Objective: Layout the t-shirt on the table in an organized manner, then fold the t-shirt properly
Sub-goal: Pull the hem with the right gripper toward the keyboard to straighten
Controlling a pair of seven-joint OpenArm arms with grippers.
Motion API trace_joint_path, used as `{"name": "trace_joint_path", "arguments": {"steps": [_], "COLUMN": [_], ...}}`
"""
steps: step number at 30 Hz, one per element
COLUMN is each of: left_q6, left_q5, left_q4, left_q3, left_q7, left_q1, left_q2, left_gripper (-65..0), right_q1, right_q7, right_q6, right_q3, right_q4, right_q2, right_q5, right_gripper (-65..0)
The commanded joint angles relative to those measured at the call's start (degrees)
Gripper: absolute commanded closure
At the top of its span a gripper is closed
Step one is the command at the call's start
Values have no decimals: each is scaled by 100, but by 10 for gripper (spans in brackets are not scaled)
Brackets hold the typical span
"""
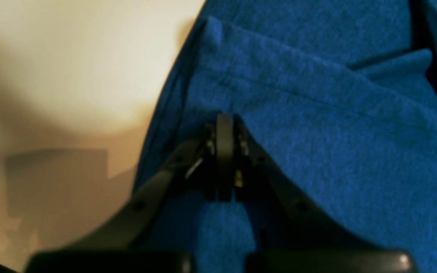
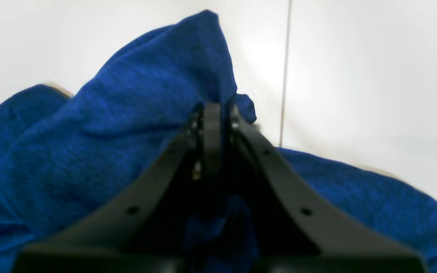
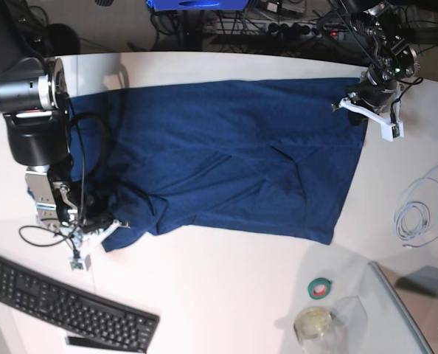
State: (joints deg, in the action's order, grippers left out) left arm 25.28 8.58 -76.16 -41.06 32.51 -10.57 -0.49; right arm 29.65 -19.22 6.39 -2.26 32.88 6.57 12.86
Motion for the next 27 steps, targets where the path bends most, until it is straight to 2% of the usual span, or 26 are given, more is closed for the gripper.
{"name": "trace_joint_path", "arguments": {"steps": [1,3,7,13,19,23,27], "left_q6": [-35,-35,-27,-27,-27,-27,-27], "left_q5": [-1,-1,-1,-1,-1,-1,-1], "left_q4": [-89,-89,-89,-89,-89,-89,-89], "left_q3": [-4,-4,-4,-4,-4,-4,-4], "left_q7": [-29,-29,-29,-29,-29,-29,-29], "left_q1": [-20,-29,-38,-29,-20,-11,-11], "left_q2": [-52,-52,-52,-52,-52,-52,-52], "left_gripper": [0,0,0,0,0,0,0], "right_q1": [213,152,-121,-279,-306,-306,-297], "right_q7": [116,107,89,-491,-517,-464,142], "right_q6": [-11,-11,-20,-28,-28,-2,7], "right_q3": [20,20,20,20,20,20,-16], "right_q4": [215,549,1569,3116,3898,3942,3942], "right_q2": [25,25,25,25,25,7,-28], "right_q5": [19,19,2,2,2,2,2], "right_gripper": [-30,-3,0,0,0,0,0]}}
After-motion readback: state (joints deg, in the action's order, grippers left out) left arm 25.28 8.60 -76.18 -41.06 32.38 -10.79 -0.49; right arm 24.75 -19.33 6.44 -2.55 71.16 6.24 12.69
